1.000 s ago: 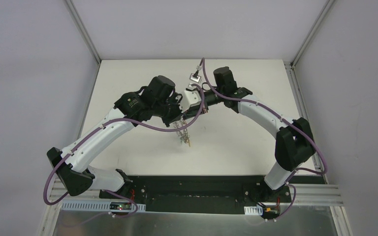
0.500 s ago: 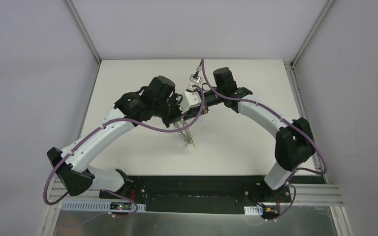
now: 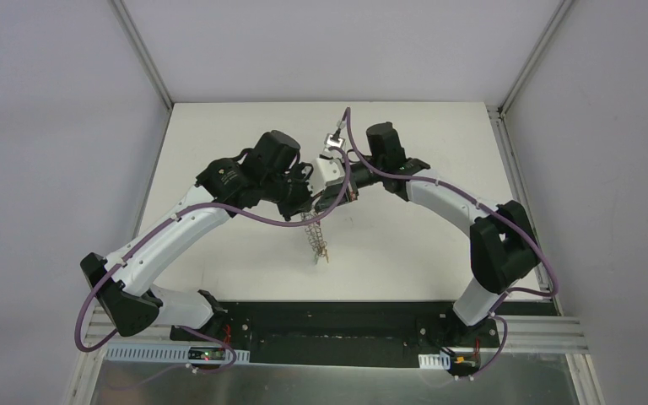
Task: Put the keys on the keyring
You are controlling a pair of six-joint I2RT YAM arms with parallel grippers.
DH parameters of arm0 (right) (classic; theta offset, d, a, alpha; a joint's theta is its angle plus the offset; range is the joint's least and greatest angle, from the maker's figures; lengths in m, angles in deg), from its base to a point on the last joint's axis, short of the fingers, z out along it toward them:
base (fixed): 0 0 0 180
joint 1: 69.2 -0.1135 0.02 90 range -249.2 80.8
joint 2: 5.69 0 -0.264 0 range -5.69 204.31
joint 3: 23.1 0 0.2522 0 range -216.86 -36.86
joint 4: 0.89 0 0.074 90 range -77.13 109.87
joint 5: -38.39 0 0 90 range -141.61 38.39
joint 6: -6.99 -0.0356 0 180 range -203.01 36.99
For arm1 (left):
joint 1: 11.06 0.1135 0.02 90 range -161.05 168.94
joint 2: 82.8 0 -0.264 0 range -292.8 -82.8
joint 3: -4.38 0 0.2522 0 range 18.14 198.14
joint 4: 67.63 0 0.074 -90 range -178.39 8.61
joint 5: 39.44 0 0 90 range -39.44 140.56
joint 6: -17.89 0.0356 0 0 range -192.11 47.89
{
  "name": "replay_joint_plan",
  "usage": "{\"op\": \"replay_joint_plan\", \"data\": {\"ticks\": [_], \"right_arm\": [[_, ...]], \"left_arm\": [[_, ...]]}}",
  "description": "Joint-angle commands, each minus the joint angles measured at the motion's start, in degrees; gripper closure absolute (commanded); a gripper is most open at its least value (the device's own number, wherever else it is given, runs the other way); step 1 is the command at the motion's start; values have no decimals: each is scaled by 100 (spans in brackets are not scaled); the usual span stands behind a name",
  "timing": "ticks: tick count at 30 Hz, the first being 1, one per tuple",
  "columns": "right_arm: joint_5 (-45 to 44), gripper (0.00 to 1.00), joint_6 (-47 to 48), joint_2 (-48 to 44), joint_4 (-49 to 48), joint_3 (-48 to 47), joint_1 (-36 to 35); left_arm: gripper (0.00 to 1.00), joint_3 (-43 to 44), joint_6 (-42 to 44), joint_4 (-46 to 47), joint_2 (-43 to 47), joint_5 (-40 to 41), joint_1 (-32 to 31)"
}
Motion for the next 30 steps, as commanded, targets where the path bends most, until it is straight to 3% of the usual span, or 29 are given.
{"op": "replay_joint_plan", "data": {"ticks": [1,12,24,27,30], "right_arm": [[14,98,-178,-119,-707,175,-50],[427,83,-616,-288,-1487,361,-22],[629,77,-396,-768,-1432,393,344],[559,76,58,-952,-938,285,493],[374,76,1132,-1086,328,-122,531]], "left_arm": [[100,171,-193,353,234,-652,56],[100,4,-192,393,326,-828,129],[100,72,-379,498,367,-1334,386],[100,82,-478,548,383,-1548,490],[100,110,-659,639,373,-1843,601]]}}
